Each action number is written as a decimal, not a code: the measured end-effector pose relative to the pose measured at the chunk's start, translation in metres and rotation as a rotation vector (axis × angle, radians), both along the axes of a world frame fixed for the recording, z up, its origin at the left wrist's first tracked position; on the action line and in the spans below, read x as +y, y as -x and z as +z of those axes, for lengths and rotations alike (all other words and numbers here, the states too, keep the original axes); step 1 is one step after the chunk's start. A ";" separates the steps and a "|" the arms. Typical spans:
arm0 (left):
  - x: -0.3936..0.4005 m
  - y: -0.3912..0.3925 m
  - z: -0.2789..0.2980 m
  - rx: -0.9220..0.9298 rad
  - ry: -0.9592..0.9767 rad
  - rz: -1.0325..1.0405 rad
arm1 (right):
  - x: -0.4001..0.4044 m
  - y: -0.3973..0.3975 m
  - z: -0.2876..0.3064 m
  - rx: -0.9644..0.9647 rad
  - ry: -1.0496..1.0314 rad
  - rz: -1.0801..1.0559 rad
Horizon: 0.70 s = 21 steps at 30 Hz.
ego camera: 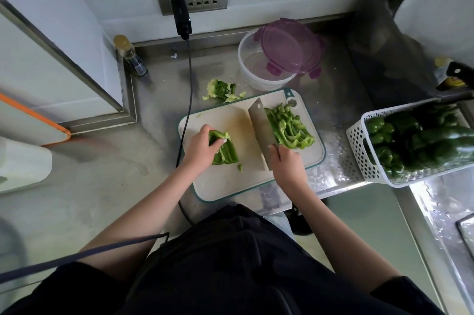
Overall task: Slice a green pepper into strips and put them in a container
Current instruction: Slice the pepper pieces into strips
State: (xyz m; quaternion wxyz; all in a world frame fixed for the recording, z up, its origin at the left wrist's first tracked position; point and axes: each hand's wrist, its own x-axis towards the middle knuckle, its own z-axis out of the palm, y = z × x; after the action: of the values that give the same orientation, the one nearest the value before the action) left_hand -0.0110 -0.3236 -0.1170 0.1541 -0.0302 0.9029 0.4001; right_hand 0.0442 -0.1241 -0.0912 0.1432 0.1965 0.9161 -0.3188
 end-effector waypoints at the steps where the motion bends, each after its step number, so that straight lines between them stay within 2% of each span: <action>1: 0.003 0.001 -0.001 -0.015 -0.010 -0.004 | 0.000 0.001 0.004 0.012 0.007 -0.017; 5: 0.016 0.002 -0.004 -0.073 -0.044 -0.026 | -0.024 -0.004 0.014 0.078 0.072 -0.027; 10: 0.020 -0.001 -0.007 0.017 0.044 -0.130 | -0.046 -0.007 0.011 0.082 0.071 0.030; 21: 0.021 0.000 -0.007 0.035 0.077 -0.153 | -0.060 -0.010 0.001 0.045 0.017 0.037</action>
State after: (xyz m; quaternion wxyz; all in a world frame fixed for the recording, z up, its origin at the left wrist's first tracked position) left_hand -0.0112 -0.3025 -0.1243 0.1673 0.0401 0.9197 0.3528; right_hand 0.0546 -0.1838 -0.0905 0.1299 0.1708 0.9199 -0.3282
